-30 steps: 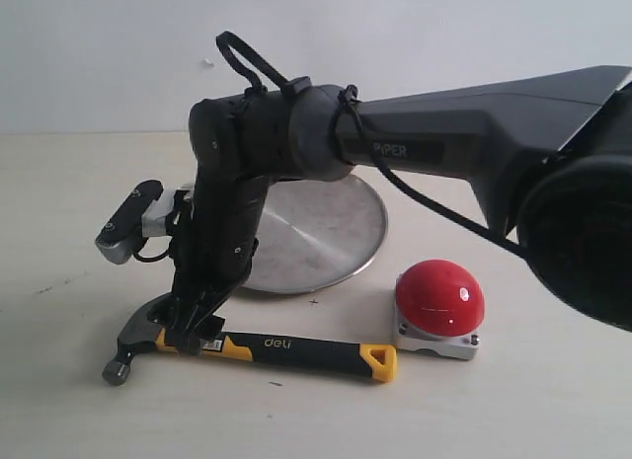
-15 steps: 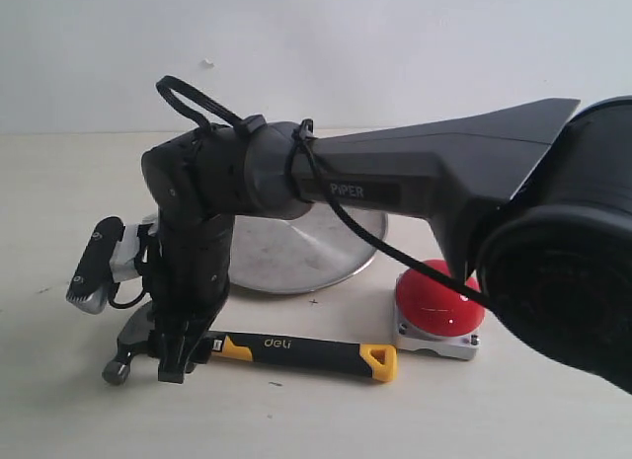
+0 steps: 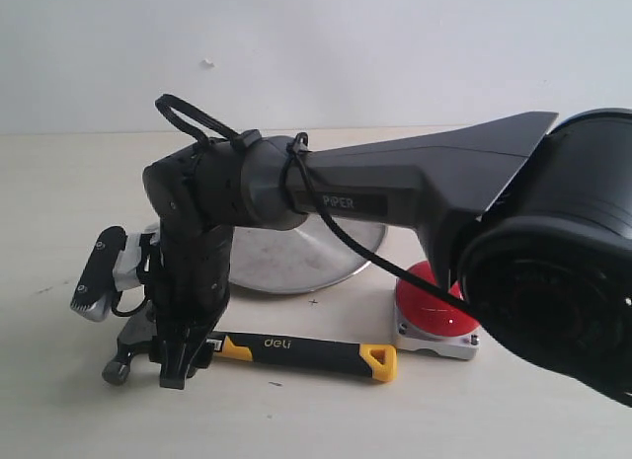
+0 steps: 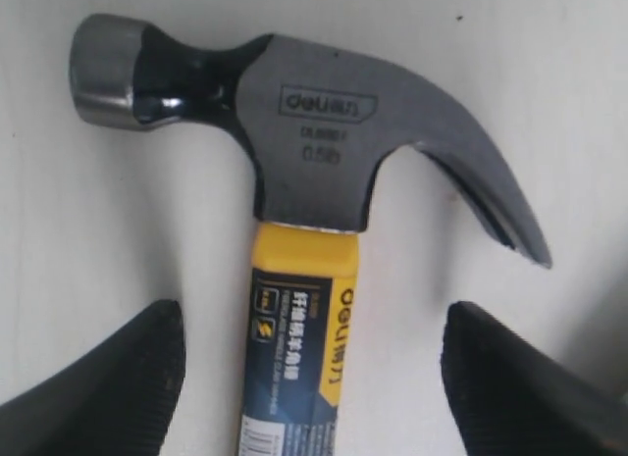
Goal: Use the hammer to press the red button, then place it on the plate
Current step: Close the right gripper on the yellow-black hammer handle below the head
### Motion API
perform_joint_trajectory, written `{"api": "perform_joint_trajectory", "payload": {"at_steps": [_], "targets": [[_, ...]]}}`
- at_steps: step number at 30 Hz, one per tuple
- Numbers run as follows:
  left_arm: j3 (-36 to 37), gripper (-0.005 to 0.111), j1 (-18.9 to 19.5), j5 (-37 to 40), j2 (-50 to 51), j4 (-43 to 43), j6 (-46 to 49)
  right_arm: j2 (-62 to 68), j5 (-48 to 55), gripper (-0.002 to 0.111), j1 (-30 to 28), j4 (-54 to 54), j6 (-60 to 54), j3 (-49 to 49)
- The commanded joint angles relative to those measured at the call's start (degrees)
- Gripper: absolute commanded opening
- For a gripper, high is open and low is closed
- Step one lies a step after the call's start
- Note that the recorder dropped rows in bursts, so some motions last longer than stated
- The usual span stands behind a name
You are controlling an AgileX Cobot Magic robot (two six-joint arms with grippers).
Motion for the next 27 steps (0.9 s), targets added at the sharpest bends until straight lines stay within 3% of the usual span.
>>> {"api": "perform_joint_trajectory", "payload": {"at_steps": [1, 10, 21, 23, 27], "targets": [[-0.05, 0.000, 0.15, -0.17, -0.39, 0.10, -0.17, 0.60, 0.15, 0.066, 0.05, -0.25, -0.19, -0.28], [-0.05, 0.000, 0.15, -0.17, -0.39, 0.10, -0.17, 0.60, 6.88, 0.063, 0.05, -0.14, -0.34, -0.28], [-0.05, 0.000, 0.15, -0.17, -0.39, 0.10, -0.17, 3.03, 6.68, 0.053, 0.05, -0.02, -0.34, -0.28], [-0.05, 0.000, 0.15, -0.17, -0.39, 0.10, -0.17, 3.69, 6.07, 0.045, 0.05, -0.18, -0.34, -0.28], [-0.05, 0.000, 0.15, -0.17, -0.39, 0.10, -0.17, 4.06, 4.78, 0.013, 0.05, -0.18, -0.02, -0.28]]}}
